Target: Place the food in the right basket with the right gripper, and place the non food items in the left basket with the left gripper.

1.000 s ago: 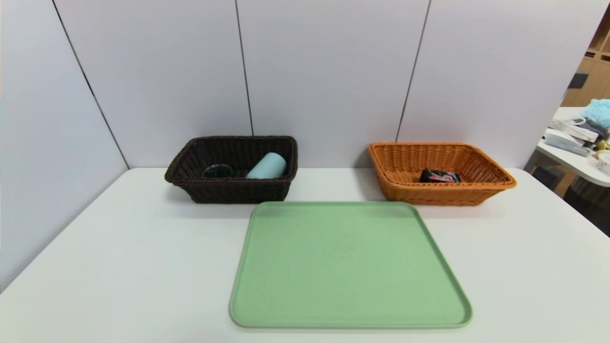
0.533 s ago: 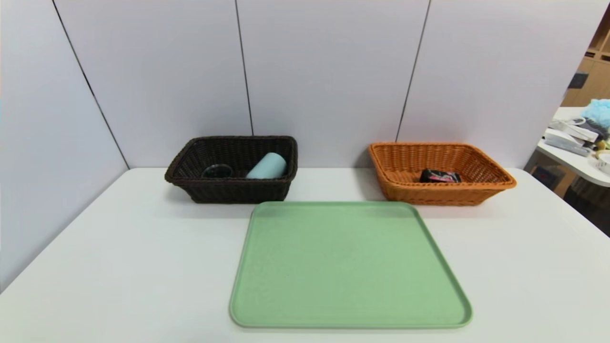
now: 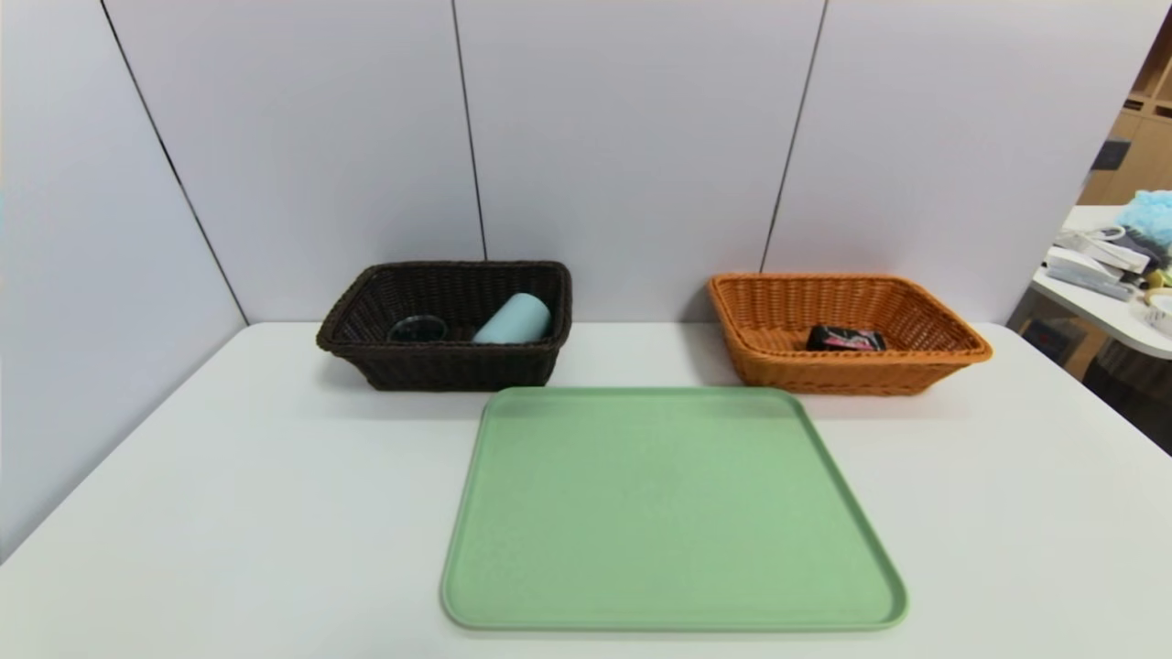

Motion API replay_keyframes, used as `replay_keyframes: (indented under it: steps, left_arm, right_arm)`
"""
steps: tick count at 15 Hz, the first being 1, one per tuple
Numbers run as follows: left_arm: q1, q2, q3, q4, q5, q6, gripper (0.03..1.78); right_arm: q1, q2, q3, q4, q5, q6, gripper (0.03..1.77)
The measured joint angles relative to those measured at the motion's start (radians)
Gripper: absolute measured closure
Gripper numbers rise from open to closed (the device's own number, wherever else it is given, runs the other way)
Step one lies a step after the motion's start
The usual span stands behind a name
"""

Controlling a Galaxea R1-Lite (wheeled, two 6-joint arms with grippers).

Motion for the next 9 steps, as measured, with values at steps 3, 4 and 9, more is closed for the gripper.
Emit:
replay_keyframes:
  steps: [3,4,9]
  left_arm:
    - [0.0,0.0,0.0,0.0,0.0,0.0,0.15]
    - [0.0,0.0,0.0,0.0,0.0,0.0,0.14]
    - [0.0,0.0,0.0,0.0,0.0,0.0,0.13]
  right_arm:
    - [0.0,0.0,0.0,0.0,-0.001,0.002,0.1]
    - [0.0,0.0,0.0,0.0,0.0,0.001,0.1]
    - [0.0,0.0,0.0,0.0,0.0,0.001,0.1]
